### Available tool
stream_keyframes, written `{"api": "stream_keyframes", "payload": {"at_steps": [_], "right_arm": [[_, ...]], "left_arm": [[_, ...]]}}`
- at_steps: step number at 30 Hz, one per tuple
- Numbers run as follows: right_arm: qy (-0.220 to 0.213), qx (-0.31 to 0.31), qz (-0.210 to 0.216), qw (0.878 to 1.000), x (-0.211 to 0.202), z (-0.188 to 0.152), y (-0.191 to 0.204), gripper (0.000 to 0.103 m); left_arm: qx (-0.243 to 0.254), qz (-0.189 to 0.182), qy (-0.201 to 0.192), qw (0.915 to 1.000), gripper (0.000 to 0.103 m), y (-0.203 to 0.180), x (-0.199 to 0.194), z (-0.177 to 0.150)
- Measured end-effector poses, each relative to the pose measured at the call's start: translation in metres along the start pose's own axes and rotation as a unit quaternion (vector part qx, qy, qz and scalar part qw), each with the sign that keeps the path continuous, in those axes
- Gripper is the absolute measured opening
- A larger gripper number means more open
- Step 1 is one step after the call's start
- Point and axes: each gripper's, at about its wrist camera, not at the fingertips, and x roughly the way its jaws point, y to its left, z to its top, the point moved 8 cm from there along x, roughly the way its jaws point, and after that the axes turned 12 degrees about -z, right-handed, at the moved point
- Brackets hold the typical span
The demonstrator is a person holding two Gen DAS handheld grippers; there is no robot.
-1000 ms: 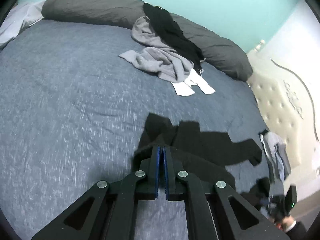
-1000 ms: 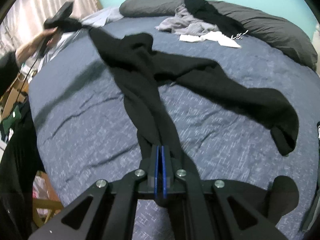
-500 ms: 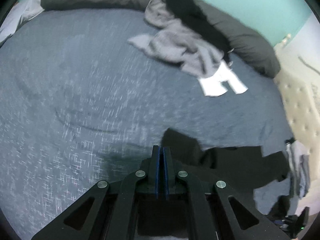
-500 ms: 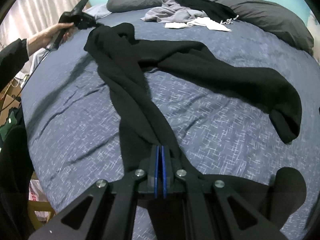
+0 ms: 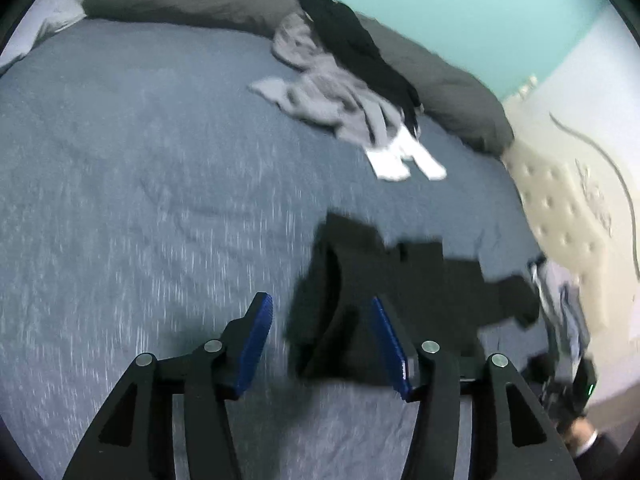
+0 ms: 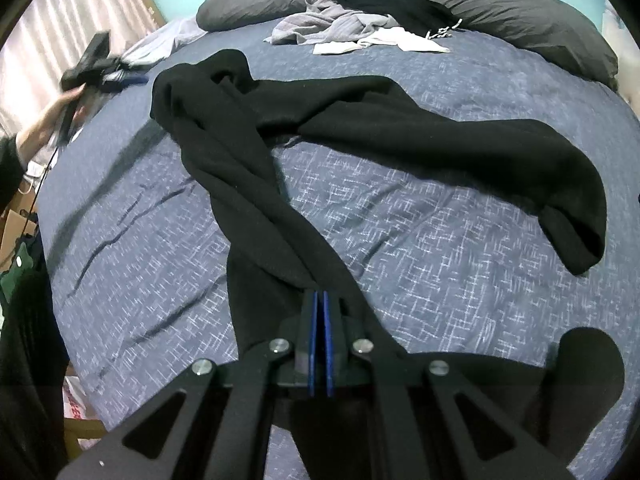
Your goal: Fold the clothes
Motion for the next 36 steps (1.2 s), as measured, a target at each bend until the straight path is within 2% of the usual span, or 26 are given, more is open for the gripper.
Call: {"api": "stream_keyframes", "payload": {"at_steps": [4,14,16,17,19,21,22,24,33,36], "right_arm": [[0.0,0.005,-0.003,1.0,-0.001,0.001,0.0,0.003],[-0.002,0.003,0.0,1.0,-0.003,0.002,0.001,0.003],[-0.001,0.004,0.0,1.0,0.0,0.002,0.001,0.003],[0.0,0.004,0.001,1.0,0.001,0.002,0.001,0.003],[0.001,0.005,0.001,1.0,0.002,0.001,0.0,0.003],[0.001,0.005,0.002,1.0,0.002,0.002,-0.001,0.003],[0.001,0.005,0.001,1.0,0.002,0.002,-0.002,0.003],[0.0,0.006,0.001,1.0,0.001,0.003,-0.002,0.003],[-0.004,0.001,-0.001,1.0,-0.004,0.005,0.0,0.003],[-0.005,0.0,-0.001,1.0,-0.005,0.005,0.001,0.003]], "left_arm": [[0.008,0.001,0.024,0.9997,0.056,0.002,0.019,-0.025],[0.024,0.006,0.028,0.9993,0.055,0.012,0.048,-0.03],[0.029,0.0,0.029,0.9992,0.045,0.01,0.052,-0.031],[0.029,-0.003,0.034,0.999,0.036,0.01,0.055,-0.033],[0.032,-0.001,0.04,0.9987,0.028,0.008,0.057,-0.035],[0.039,-0.001,0.046,0.9982,0.012,0.006,0.058,-0.037],[0.043,-0.001,0.046,0.998,0.011,0.005,0.056,-0.037],[0.049,-0.003,0.045,0.9978,0.001,0.002,0.052,-0.037],[0.074,-0.019,0.045,0.9961,0.0,-0.008,0.039,-0.039],[0.081,-0.027,0.047,0.9953,0.006,-0.008,0.045,-0.041]]}}
